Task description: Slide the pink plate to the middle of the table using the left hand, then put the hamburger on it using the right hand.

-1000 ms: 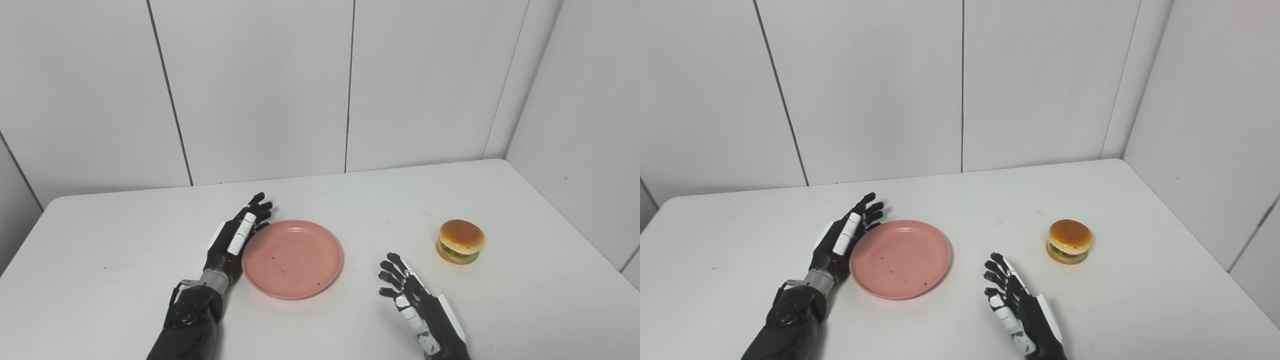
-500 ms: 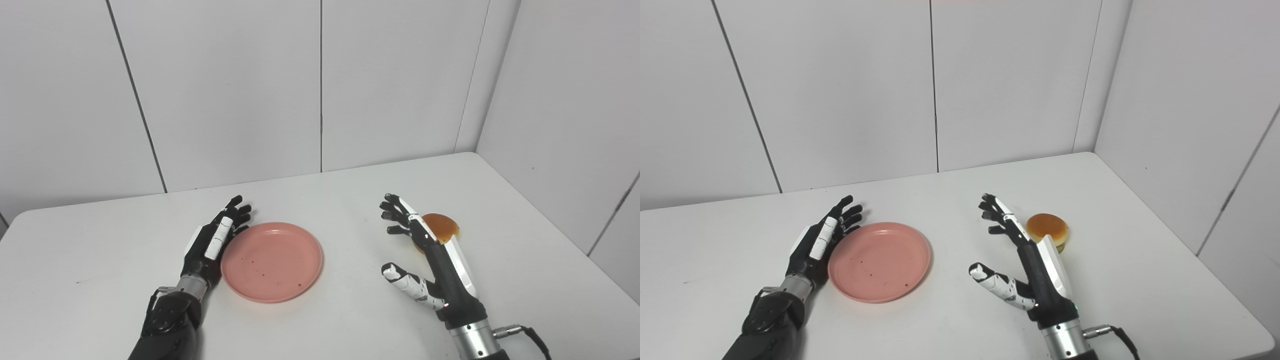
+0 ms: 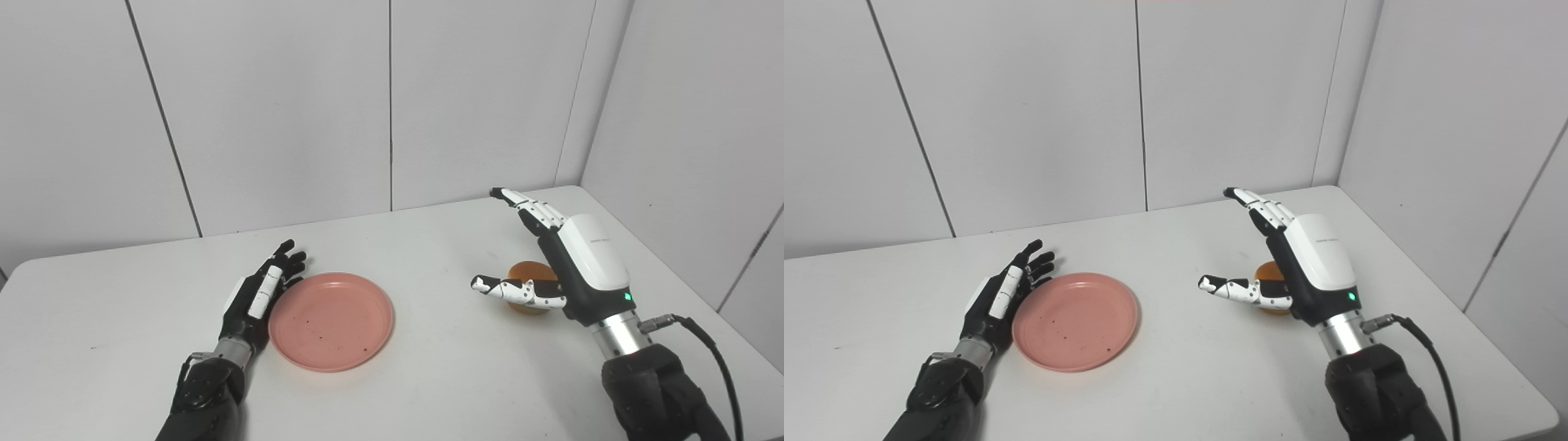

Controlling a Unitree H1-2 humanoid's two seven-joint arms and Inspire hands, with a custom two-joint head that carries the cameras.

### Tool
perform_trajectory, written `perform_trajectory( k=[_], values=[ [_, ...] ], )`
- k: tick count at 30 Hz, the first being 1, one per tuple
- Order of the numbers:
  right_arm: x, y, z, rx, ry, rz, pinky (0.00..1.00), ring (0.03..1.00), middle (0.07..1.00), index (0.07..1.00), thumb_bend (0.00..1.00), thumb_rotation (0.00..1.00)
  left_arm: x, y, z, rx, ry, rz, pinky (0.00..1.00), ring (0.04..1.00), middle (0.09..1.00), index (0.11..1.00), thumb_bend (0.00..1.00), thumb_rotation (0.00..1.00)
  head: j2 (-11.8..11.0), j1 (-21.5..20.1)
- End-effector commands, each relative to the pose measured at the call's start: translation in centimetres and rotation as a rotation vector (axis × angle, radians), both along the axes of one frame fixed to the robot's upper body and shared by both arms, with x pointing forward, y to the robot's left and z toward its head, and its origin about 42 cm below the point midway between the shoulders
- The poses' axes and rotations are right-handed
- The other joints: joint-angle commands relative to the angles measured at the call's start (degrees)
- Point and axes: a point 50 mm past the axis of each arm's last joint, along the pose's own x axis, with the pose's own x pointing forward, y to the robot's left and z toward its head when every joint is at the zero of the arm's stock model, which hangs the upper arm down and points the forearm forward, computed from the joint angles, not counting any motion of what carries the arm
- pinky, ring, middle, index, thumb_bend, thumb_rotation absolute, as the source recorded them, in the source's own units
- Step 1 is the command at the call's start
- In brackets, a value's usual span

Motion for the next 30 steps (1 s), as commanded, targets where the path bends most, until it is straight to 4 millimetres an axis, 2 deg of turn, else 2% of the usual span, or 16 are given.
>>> perform_trajectory(
  k=[1,8,13,17,30],
  values=[
    [1.1,-0.7,1.5,-0.046,-0.029,-0.040,0.70,0.805,0.832,0.825,0.87,0.85,-2.5,0.9,-3.6,-0.002,0.083,0.015,0.88,0.901,0.873,0.898,0.92,0.81,0.1,0.0],
    [3.8,-2.3,1.0,-0.195,0.044,-0.128,0.72,0.801,0.814,0.796,0.89,0.87,-2.4,0.8,-3.5,-0.007,0.077,0.015,0.88,0.898,0.875,0.901,0.92,0.80,0.1,-0.1],
    [5.5,-3.0,0.3,-0.246,0.109,-0.166,0.77,0.817,0.819,0.793,0.90,0.88,-2.3,0.9,-3.4,0.002,0.075,0.014,0.88,0.900,0.873,0.905,0.93,0.82,0.2,0.0],
    [6.7,-3.4,-0.5,-0.273,0.151,-0.187,0.77,0.808,0.811,0.788,0.90,0.87,-2.3,1.0,-3.3,0.001,0.069,0.012,0.88,0.902,0.869,0.907,0.92,0.82,0.4,0.1],
    [9.3,-4.7,-3.1,-0.305,0.263,-0.241,0.75,0.802,0.809,0.782,0.88,0.85,-2.2,0.8,-3.0,0.001,0.058,0.004,0.88,0.900,0.878,0.907,0.91,0.81,0.9,0.2]
  ],
)
